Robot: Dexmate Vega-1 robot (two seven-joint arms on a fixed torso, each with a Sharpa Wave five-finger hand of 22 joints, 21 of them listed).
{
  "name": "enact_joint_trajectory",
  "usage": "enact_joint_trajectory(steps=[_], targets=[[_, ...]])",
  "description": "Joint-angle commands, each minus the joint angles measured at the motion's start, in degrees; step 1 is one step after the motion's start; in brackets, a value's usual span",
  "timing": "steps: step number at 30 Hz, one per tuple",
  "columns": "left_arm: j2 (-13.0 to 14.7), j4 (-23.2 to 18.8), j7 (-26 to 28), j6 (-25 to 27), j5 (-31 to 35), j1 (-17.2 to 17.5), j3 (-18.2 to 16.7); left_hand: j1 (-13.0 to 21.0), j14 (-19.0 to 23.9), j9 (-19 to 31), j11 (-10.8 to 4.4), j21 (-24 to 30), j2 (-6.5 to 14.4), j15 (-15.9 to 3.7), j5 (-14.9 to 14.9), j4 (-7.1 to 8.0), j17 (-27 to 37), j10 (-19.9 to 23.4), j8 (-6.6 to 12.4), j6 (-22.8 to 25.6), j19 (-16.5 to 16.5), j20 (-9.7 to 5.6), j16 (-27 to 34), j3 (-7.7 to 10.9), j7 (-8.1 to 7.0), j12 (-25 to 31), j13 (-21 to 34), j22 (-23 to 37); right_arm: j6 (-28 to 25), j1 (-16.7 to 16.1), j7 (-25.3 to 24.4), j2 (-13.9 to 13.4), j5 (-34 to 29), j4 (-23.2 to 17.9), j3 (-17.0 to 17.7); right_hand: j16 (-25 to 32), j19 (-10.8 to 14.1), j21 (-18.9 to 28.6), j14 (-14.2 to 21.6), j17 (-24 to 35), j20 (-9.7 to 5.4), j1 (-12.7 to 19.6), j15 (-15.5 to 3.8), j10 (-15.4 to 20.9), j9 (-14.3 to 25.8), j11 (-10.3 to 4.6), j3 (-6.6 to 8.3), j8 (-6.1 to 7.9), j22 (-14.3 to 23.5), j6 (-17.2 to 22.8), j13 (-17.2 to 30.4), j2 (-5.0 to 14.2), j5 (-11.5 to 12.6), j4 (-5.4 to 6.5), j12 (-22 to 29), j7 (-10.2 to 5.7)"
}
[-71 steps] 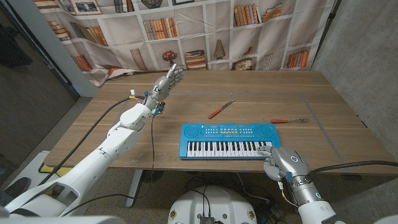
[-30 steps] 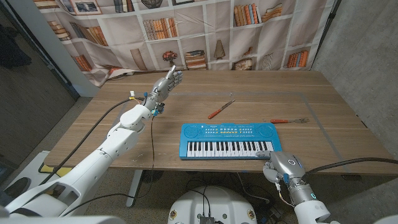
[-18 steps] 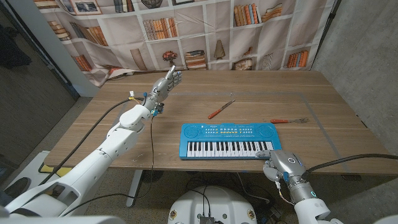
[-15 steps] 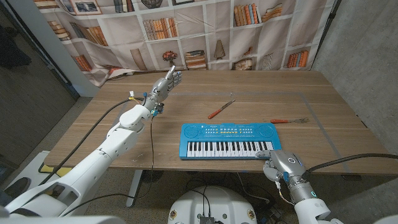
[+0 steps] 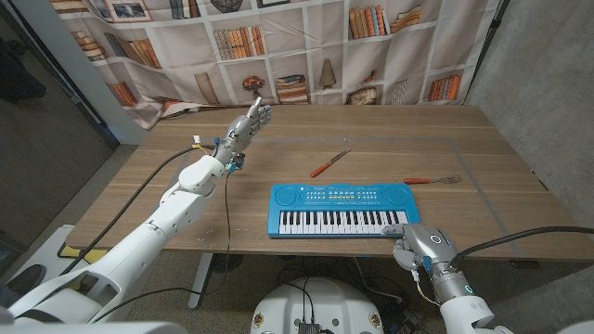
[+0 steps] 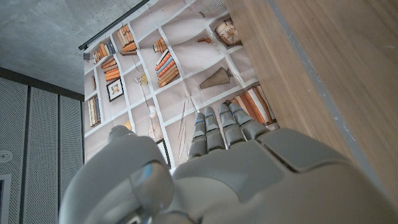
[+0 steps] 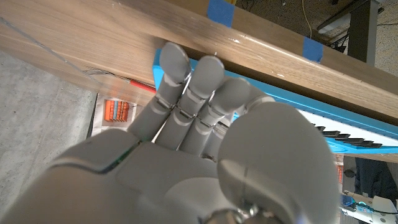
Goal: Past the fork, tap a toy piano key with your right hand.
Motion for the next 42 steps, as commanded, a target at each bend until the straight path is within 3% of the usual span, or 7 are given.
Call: enact_joint_trajectory(steps=[1,20,30,35,42], targets=[[0.10,-0.21,0.25,-0.09,-0.16,0.09,-0.27,0.52,0.47,0.26,-0.19,-0.06,0.10,-0.01,-0.26,0.09,0.19,0.42,-0.33,0.56,0.35,-0.14,-0.17,-0.50,0.12,-0.26,0.18,0.06,-0.53,1.39,-2.03,-0.37,-0.37,0.27,-1.47,-0.04,-0.41,1.03,0.14,0.02,0.04,0.11,-0.20,-0.25,-0.05,0.05,0.03,-0.20,-0.31,-1.16,0.04,0.61,-0.20,0.03,-0.56,0.02],[-0.40,1.05,-1.29,-0.24,-0.64,-0.70,0.19,0.67,0.56,0.26,-0.21,-0.27,0.17,-0.04,-0.37,0.11,0.19,0.54,-0.41,0.59,0.45,-0.07,-0.18,-0.61,0.04,-0.32,0.19,0.07,-0.04,0.69,-6.75,0.65,-1.75,-0.22,-1.95,-0.29,-1.54,2.92,0.11,-1.16,0.03,0.51,-0.22,-0.13,-0.02,0.05,-0.08,0.04,-1.91,-2.06,0.20,0.60,-0.37,-0.01,-1.06,0.01],[0.13,1.21,-1.72,-0.12,-0.61,-1.03,-0.01,0.77,0.55,0.26,-0.28,-0.43,0.23,-0.03,-0.43,0.12,0.19,0.50,-0.42,0.67,0.40,-0.04,-0.21,-0.66,0.10,-0.38,0.19,0.07,2.38,0.16,-9.28,2.35,0.26,0.02,-0.54,-0.19,-2.16,3.55,-0.04,-1.26,0.03,0.62,-0.23,-0.19,-0.04,0.06,0.01,0.00,-2.69,-2.41,0.20,0.64,-0.49,0.05,-1.27,0.00],[0.26,1.73,-2.75,-0.06,-0.76,-1.36,0.22,0.80,0.55,0.26,-0.26,-0.48,0.25,-0.02,-0.45,0.13,0.19,0.49,-0.43,0.66,0.42,0.00,-0.22,-0.69,0.09,-0.41,0.19,0.08,6.55,-0.97,-11.90,3.86,5.03,0.42,2.48,-0.07,-2.20,4.19,-0.05,-1.29,0.04,0.66,-0.22,-0.18,-0.04,0.04,-0.09,0.02,-3.34,-2.48,0.47,0.63,-0.66,0.05,-1.12,0.01],[0.97,1.12,-2.85,-0.24,-0.69,-1.14,-0.19,0.86,0.55,0.26,-0.24,-0.54,0.29,-0.07,-0.49,0.15,0.19,0.55,-0.47,0.65,0.49,-0.02,-0.23,-0.73,0.08,-0.41,0.20,0.08,8.56,-0.87,-14.34,5.48,6.14,1.18,3.63,-0.33,-2.42,5.33,-0.21,-1.95,0.03,0.73,-0.22,-0.32,-0.05,0.05,-0.17,-0.01,-4.08,-2.72,0.38,0.70,-0.97,0.06,-1.43,0.00]])
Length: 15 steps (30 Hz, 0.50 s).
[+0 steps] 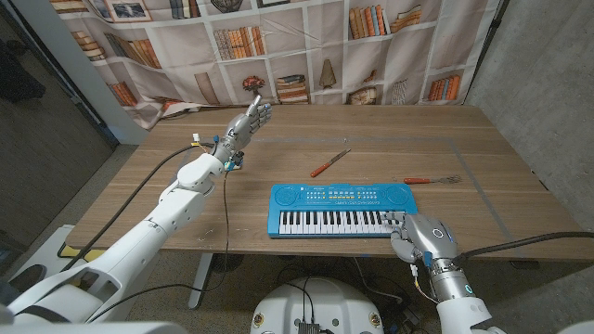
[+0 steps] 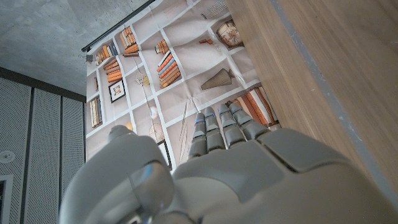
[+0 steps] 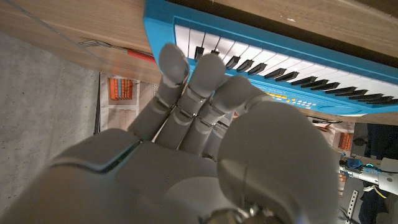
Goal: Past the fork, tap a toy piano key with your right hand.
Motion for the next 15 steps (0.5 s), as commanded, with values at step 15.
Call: enact_joint_trajectory(steps=[15], targets=[[1.22,-0.21,-1.42,0.20,-0.46,-0.39,-0.59,0.39,0.57,0.27,-0.22,-0.27,-0.21,0.07,-0.28,-0.07,0.05,0.67,-0.05,0.69,0.51,-0.02,-0.02,-0.55,0.09,-0.10,0.20,0.10,4.49,-0.76,-6.65,4.05,0.71,0.42,3.72,0.69,-0.97,2.63,0.01,-0.49,-0.15,0.68,-0.21,-0.34,0.00,0.06,0.08,0.05,-1.61,-0.22,0.21,0.51,-0.69,0.05,-0.52,0.03]])
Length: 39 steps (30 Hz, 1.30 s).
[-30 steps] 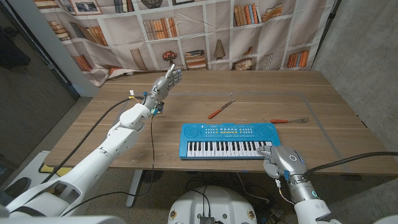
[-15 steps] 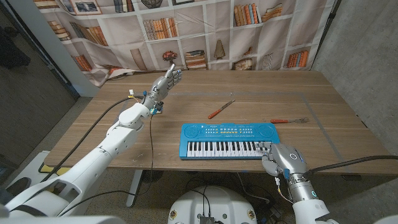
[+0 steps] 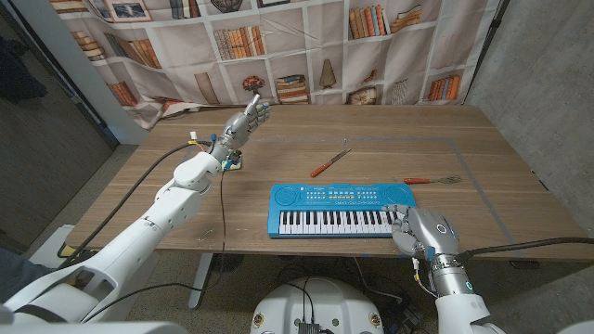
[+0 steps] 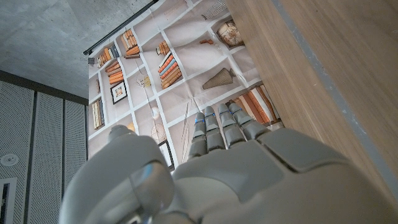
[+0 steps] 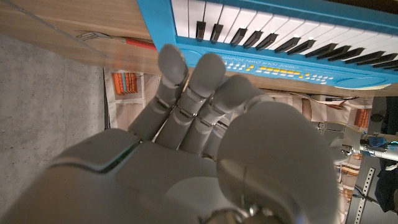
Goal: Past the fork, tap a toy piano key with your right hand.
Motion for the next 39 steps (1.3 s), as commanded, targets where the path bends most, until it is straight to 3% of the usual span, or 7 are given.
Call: enact_joint_trajectory(steps=[1,13,39], targets=[[-0.08,0.45,-0.74,0.02,-0.33,-0.46,-0.12,0.09,0.45,0.27,0.09,-0.27,0.10,0.18,-0.06,-0.06,0.06,0.37,-0.06,0.68,0.54,-0.04,-0.02,-0.56,0.11,-0.11,0.20,0.11,0.82,-0.39,-2.57,1.43,-1.81,-0.52,1.50,0.00,-0.01,0.87,-0.20,-0.25,-0.57,0.39,-0.22,-0.30,0.00,0.06,0.11,0.06,0.36,-0.18,0.23,0.12,-0.24,-0.01,-0.19,0.03],[-0.98,1.75,-1.44,-0.54,-0.14,-1.43,0.43,0.17,0.44,0.27,0.09,-0.37,0.18,0.13,-0.11,-0.05,0.06,0.34,-0.05,0.74,0.55,0.03,-0.04,-0.59,0.14,-0.16,0.20,0.11,2.60,-1.37,-5.14,2.55,-4.05,-1.10,4.18,0.35,-0.65,1.87,-0.24,-0.34,-0.55,0.40,-0.22,-0.22,0.01,0.07,0.15,0.13,-1.22,0.17,0.34,0.26,-0.54,0.06,-0.12,0.02],[-1.78,3.42,-1.59,-1.20,-0.04,-2.32,0.52,0.59,0.44,0.28,-0.07,-0.66,0.44,0.09,-0.22,-0.09,0.05,0.44,-0.08,0.83,0.51,0.22,-0.08,-0.57,0.06,-0.20,0.21,0.13,5.57,-1.66,-4.80,5.28,-8.21,-0.90,6.99,1.13,-1.45,4.61,-0.14,-1.38,-0.48,0.45,-0.24,-0.29,0.03,0.07,1.08,0.10,-2.42,0.89,0.37,0.38,-1.01,0.00,0.07,0.03]])
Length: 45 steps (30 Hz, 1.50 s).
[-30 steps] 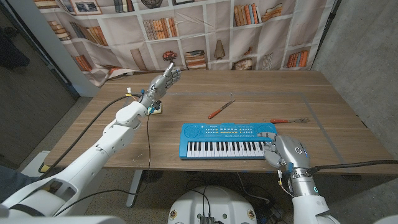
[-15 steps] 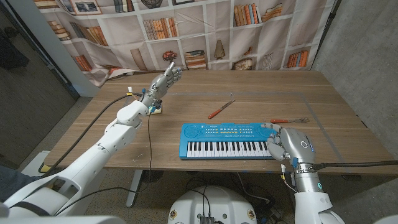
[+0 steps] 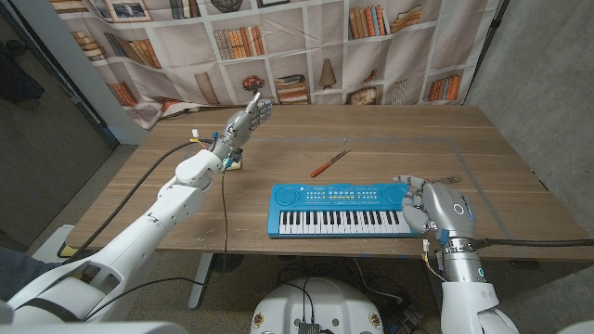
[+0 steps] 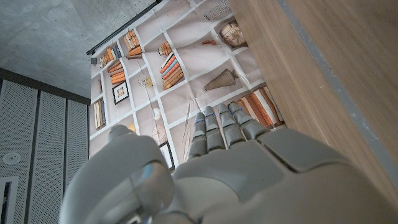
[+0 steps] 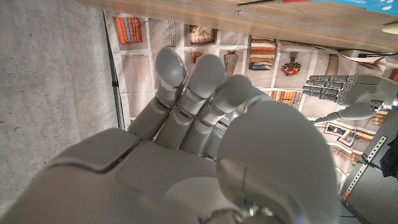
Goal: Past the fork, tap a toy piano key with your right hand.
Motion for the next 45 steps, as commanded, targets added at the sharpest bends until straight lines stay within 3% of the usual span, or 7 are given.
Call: enact_joint_trajectory(steps=[1,16,19,22,28,34,45], targets=[[-0.36,0.80,0.01,-0.32,0.05,-0.53,-0.02,0.44,0.46,0.27,-0.04,-0.23,0.28,0.05,-0.05,0.08,0.21,0.42,-0.08,0.52,0.29,0.02,-0.08,-0.41,0.13,-0.23,0.21,0.13,1.69,-0.08,-0.25,1.38,-2.00,0.27,1.28,0.62,-0.53,0.46,0.06,-0.12,-1.34,0.38,-0.24,-0.29,0.03,0.07,0.36,0.10,-0.04,0.44,0.07,0.28,-0.21,-0.07,0.21,0.02],[-0.82,1.98,-0.30,-0.43,0.12,-1.21,0.21,0.68,0.51,0.28,-0.07,-0.36,0.44,0.10,-0.13,0.06,0.21,0.48,-0.10,0.55,0.33,0.02,-0.08,-0.39,0.00,-0.25,0.21,0.14,3.93,-0.35,0.21,2.81,-2.78,0.76,2.64,0.85,-0.72,1.72,-0.12,-1.26,-1.13,-1.15,-0.22,-0.49,0.06,0.07,0.22,0.11,0.51,0.86,0.04,0.50,-0.93,0.69,0.06,0.02],[-0.76,1.99,-0.38,-0.37,0.19,-1.28,0.26,0.74,0.50,0.28,-0.08,-0.39,0.47,0.09,-0.15,0.06,0.21,0.53,-0.12,0.53,0.34,0.05,-0.09,-0.39,0.03,-0.24,0.21,0.14,4.42,-0.38,-0.13,2.94,-3.31,1.10,2.75,-0.06,-1.89,-0.32,-1.25,-3.49,-1.25,-6.02,-0.20,-1.36,0.07,-0.01,-2.80,0.01,-1.68,0.61,-0.67,-0.12,-3.01,2.64,-1.27,0.04],[-0.66,1.83,-0.27,-0.10,0.17,-1.24,0.25,0.78,0.55,0.28,-0.02,-0.49,0.51,0.26,-0.17,0.06,0.21,0.47,-0.13,0.53,0.16,0.41,-0.07,-0.39,-0.03,-0.27,0.21,0.15,5.21,-0.62,-0.32,2.90,-3.44,1.29,3.02,-1.99,-3.12,-2.51,-2.47,-4.36,-1.02,-10.78,-0.27,-3.14,0.18,-0.12,-5.27,-0.20,-6.94,-1.09,-1.63,-0.61,-6.48,3.11,-5.75,0.13],[-0.48,1.72,-0.25,-0.02,0.13,-1.08,0.16,0.87,0.81,0.28,-0.37,-0.66,0.62,1.08,-0.23,0.10,0.22,0.45,-0.17,0.46,-0.11,1.52,0.01,-0.39,-0.16,-0.30,0.22,0.18,5.63,-0.76,-1.20,3.42,-4.90,2.00,2.84,-10.49,-9.37,-7.21,-7.88,-9.46,-1.18,-18.09,-0.50,-9.05,0.36,-0.25,-2.94,0.35,-10.29,-3.27,-1.49,0.06,-11.19,3.46,-18.07,0.10],[-0.29,1.52,-0.17,-0.26,0.14,-0.90,-0.04,0.92,0.91,0.28,-0.33,-0.70,0.67,1.02,-0.27,0.12,0.23,0.45,-0.18,0.45,-0.14,1.62,0.04,-0.40,-0.16,-0.30,0.22,0.19,5.73,-0.59,-1.66,4.06,-6.08,2.41,2.64,-27.87,-16.81,-10.78,-16.24,-11.31,-1.17,-26.34,-0.52,-16.51,0.30,-0.12,-1.84,0.75,-17.91,-3.03,0.37,0.96,-16.18,2.69,-29.99,-0.18],[-0.12,1.67,-0.31,-0.58,-0.21,-0.67,-0.42,0.98,0.96,0.28,-0.31,-0.75,0.72,0.93,-0.32,0.15,0.24,0.43,-0.17,0.48,-0.16,1.70,0.04,-0.41,-0.26,-0.32,0.22,0.21,5.54,-0.33,-1.33,5.11,-7.29,2.52,2.25,-38.86,-19.83,-8.65,-17.55,-9.44,-1.20,-31.49,-0.51,-18.06,0.13,-0.15,-1.26,0.69,-24.68,-3.53,2.05,1.89,-17.81,1.70,-37.50,-0.30]])
